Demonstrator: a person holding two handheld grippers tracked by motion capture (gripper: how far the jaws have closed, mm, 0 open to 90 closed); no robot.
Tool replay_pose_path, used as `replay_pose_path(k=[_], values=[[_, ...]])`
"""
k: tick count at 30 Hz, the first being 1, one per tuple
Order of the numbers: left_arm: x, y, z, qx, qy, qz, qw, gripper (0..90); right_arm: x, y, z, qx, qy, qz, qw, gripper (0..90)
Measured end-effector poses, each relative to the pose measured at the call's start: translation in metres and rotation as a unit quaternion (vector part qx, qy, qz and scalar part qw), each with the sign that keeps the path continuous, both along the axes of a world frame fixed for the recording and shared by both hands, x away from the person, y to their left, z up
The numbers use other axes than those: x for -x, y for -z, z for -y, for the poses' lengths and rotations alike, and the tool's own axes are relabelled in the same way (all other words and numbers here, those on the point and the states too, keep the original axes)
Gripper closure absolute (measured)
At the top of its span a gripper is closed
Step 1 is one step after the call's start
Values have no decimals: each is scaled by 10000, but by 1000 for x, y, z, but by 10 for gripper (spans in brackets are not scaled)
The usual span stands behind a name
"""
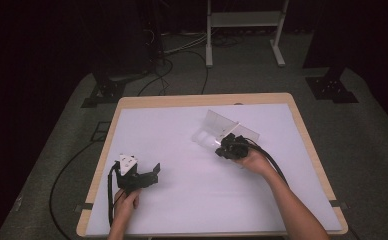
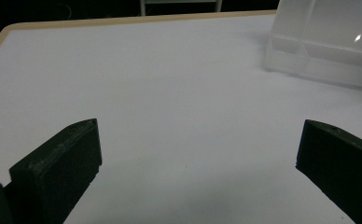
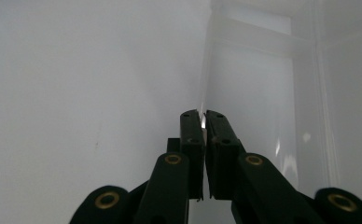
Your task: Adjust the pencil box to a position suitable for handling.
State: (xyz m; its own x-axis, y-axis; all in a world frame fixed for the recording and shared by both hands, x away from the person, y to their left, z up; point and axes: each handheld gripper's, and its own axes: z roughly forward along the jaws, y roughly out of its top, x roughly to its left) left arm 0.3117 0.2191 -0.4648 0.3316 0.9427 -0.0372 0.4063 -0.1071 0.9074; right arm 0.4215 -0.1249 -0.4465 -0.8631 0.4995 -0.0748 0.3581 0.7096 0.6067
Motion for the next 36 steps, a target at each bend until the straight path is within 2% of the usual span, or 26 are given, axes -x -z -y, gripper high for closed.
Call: replay_pose_path(k=[7,14,17,22,33,36], values=[[0,0,0,35,-9,-11,10000,0,7,-11,0,25,-33,222,9997,859],[0,0,-1,58,-42,-21,10000,0,27,-28,7,-156,-308,385,9987,858],[-1,0,-2,94,-72,-32,9999,0,36,-33,11,-334,-455,388,9976,857],[0,0,-2,119,-35,-7,9999,0,49,-31,14,-420,-583,378,9967,857],[0,0,-3,132,-26,-6,9999,0,84,-15,5,-271,-1044,396,9934,856],[0,0,-3,126,-26,-9,9999,0,91,-11,3,-302,-1109,377,9927,856]])
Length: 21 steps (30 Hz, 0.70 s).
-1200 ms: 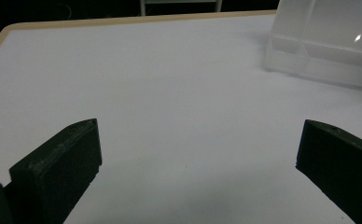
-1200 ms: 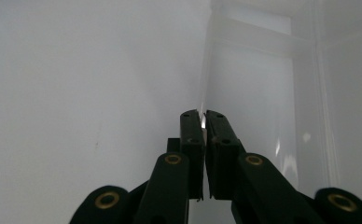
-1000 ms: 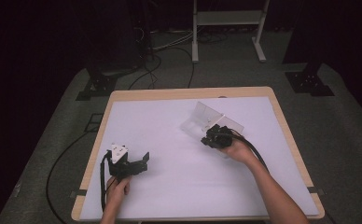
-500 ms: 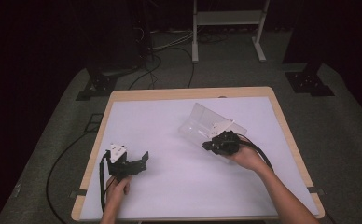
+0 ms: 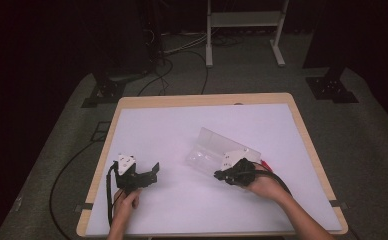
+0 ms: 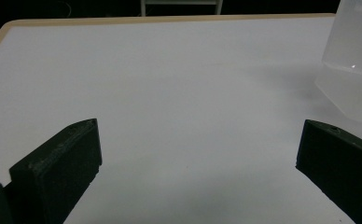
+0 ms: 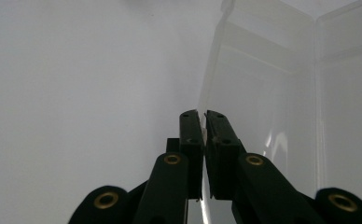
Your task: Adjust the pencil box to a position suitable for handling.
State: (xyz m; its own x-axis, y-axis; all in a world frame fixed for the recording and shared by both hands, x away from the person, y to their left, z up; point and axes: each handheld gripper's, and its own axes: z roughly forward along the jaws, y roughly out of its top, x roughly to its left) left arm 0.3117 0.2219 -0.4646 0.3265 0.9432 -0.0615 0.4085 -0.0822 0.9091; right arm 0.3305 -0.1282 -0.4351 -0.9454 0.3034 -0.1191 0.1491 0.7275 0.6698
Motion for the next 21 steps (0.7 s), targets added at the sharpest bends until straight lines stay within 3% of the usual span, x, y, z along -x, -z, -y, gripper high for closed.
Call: replay_pose_path(k=[14,21], values=[[0,0,0,22,-14,-3,10000,0,9,11,-4,104,-352,-112,9993,854],[0,0,-1,53,-39,-17,10000,0,8,14,-5,94,-393,-163,9991,855]])
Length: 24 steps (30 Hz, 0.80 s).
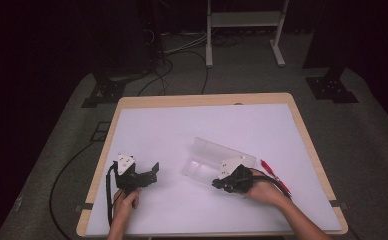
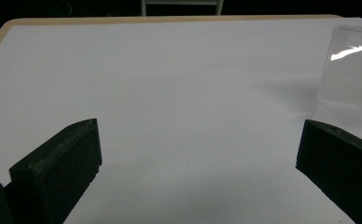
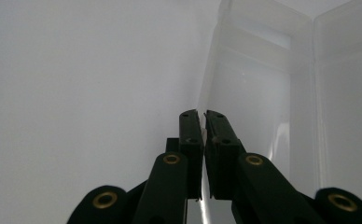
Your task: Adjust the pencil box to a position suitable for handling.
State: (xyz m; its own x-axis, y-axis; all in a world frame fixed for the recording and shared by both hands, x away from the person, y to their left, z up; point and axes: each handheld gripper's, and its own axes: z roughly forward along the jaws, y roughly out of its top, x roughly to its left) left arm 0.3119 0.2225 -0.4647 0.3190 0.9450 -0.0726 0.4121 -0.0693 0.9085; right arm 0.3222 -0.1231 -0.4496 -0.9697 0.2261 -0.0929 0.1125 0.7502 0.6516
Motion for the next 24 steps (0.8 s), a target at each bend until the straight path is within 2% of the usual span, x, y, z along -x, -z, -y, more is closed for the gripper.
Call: replay_pose_path(k=[17,21,24], values=[[0,0,0,1,0,-3,10000,0,0,7,4,-161,109,-192,9996,849],[0,0,0,-2,3,-3,10000,0,0,7,5,-249,149,-261,9992,789],[1,0,0,-3,0,-5,10000,0,1,6,6,-230,197,-205,9993,740]])
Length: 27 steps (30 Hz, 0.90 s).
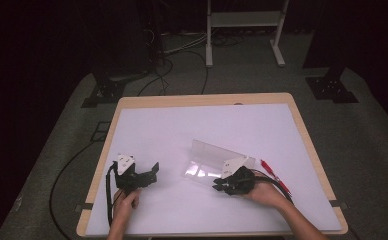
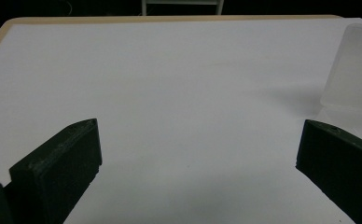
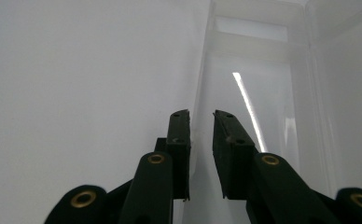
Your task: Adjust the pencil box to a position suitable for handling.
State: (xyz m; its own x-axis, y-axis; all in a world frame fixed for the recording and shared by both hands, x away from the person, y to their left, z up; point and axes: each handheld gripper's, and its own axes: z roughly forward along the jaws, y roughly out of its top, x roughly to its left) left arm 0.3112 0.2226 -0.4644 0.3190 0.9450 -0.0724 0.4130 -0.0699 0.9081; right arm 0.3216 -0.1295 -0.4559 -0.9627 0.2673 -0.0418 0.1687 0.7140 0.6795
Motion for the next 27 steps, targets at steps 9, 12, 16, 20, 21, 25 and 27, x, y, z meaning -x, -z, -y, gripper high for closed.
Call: replay_pose_path(k=[9,12,16,20,21,25,27], values=[[0,0,-1,48,26,10,10000,0,0,-7,8,-241,93,-84,9996,641],[0,0,-1,48,27,13,10000,0,2,-11,12,-315,142,-89,9994,600],[0,0,-1,33,36,4,10000,0,3,-16,19,-427,202,-171,9987,551],[0,0,-1,57,35,3,10000,0,5,-21,27,-554,299,-280,9976,512],[0,0,-1,64,37,1,10000,0,6,-22,29,-561,317,-270,9976,494],[0,0,-1,59,63,8,10000,0,9,-25,39,-678,482,-253,9962,463],[0,0,0,38,68,7,10000,0,11,-27,45,-759,554,-210,9953,453]])
